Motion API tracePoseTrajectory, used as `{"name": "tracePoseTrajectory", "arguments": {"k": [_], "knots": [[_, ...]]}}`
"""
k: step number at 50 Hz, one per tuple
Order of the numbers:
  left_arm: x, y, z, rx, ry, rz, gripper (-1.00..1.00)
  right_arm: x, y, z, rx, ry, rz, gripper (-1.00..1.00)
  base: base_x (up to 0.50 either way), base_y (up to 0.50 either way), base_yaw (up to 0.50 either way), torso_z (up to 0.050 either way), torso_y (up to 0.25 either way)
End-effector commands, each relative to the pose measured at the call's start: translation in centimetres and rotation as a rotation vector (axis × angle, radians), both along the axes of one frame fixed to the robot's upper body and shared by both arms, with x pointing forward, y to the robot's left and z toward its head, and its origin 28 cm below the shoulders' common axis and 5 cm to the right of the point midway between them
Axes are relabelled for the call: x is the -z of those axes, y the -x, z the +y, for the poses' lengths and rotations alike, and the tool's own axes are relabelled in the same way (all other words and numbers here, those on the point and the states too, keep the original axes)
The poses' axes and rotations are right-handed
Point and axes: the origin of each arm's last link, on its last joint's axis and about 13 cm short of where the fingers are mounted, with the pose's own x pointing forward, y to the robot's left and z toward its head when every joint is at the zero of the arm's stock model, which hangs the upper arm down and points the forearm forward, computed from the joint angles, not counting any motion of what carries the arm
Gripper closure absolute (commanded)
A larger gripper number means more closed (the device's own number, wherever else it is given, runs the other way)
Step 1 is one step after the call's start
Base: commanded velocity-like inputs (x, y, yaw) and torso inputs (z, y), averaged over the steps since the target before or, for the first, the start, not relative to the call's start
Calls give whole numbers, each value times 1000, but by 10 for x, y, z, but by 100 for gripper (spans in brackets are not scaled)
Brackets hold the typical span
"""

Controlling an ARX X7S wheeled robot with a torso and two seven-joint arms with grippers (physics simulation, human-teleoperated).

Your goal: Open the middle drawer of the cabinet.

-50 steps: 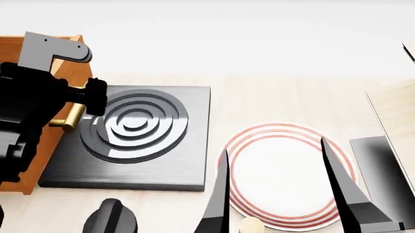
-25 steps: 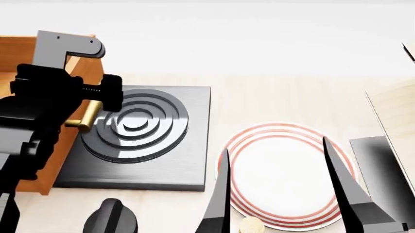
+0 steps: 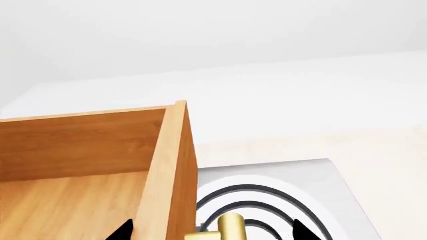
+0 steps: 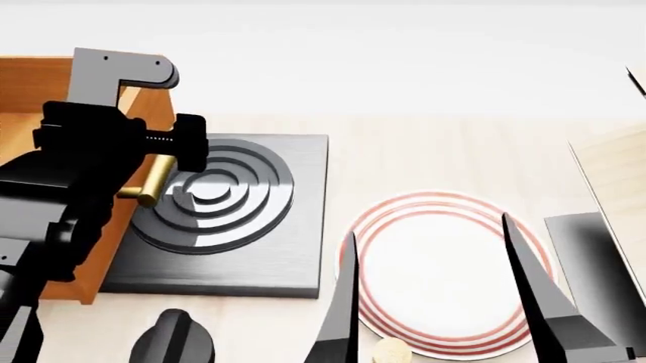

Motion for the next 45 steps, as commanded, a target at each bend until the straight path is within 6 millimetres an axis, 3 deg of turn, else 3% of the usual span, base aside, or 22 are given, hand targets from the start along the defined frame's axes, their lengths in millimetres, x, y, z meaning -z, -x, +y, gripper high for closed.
{"name": "tracePoseTrajectory", "arguments": {"k": [1, 17, 37, 45], "knots": [[18, 5, -13, 44, 94, 64, -100, 0, 0, 0, -1, 0, 0, -100, 0, 0, 0, 0, 0], [20, 5, -16, 51, 92, 31, -100, 0, 0, 0, -7, 3, 3, -100, 0, 0, 0, -1, 0], [16, 22, -8, -75, 4, -279, -100, 4, -2, 3, -22, 11, 15, -100, 0, 0, 0, 0, 0], [13, 38, -9, -92, -26, -401, -100, 4, -1, 3, -24, 12, 15, -100, 0, 0, 0, 0, 0]]}}
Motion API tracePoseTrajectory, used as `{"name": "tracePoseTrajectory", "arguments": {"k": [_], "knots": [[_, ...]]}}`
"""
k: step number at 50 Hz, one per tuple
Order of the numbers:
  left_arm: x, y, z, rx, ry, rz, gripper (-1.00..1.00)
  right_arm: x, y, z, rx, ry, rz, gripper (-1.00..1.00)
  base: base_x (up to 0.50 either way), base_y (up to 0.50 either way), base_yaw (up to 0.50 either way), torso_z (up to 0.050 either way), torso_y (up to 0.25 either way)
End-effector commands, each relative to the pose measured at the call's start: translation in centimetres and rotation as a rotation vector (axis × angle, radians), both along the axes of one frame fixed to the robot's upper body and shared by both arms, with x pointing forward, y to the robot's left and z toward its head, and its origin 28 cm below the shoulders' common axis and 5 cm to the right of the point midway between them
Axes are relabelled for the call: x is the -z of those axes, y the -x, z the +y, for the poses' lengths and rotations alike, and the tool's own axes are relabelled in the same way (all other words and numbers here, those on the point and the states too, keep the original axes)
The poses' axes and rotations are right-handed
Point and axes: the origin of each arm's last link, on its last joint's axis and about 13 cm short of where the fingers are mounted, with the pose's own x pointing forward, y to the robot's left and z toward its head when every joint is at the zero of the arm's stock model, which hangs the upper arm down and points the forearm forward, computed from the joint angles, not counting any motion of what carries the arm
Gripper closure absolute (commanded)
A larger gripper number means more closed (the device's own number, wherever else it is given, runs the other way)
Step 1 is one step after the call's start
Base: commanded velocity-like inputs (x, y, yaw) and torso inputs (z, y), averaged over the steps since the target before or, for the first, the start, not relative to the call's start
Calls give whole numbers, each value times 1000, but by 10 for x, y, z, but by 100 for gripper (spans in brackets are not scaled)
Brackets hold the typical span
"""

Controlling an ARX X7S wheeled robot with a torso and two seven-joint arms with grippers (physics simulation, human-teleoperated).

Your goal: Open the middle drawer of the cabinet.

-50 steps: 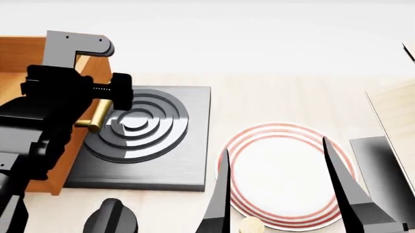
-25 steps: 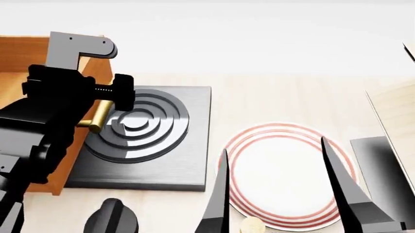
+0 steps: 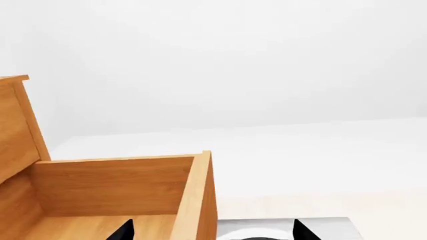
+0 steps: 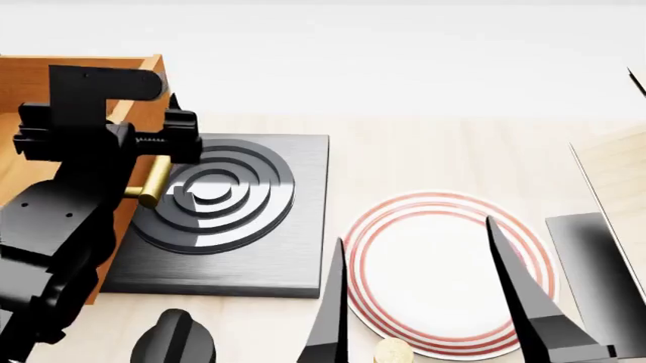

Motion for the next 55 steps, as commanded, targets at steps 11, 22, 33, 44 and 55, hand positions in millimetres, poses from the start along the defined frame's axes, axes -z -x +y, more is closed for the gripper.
{"name": "tracePoseTrajectory", "arguments": {"k": [11, 22, 33, 44, 55], "knots": [[-3, 53, -7, 3, 6, -208, -100, 0, 0, 0, -5, 2, 4, -100, 0, 0, 0, 0, 0], [-3, 95, -10, 7, 16, -306, -100, 0, 0, 0, -4, 2, 2, -100, 0, 0, 0, 0, 0], [-5, 138, -2, 13, 82, -337, -100, 0, 0, 0, -3, 7, 2, -100, 0, 0, 0, 0, 0], [2, 179, 4, 12, 41, -426, -100, -3, 3, 1, -5, 10, -12, -100, 0, 0, 0, 0, 0], [-10, 216, 6, 35, 39, -527, -100, -10, 10, 2, 0, 21, -62, -100, 0, 0, 0, 0, 0]]}}
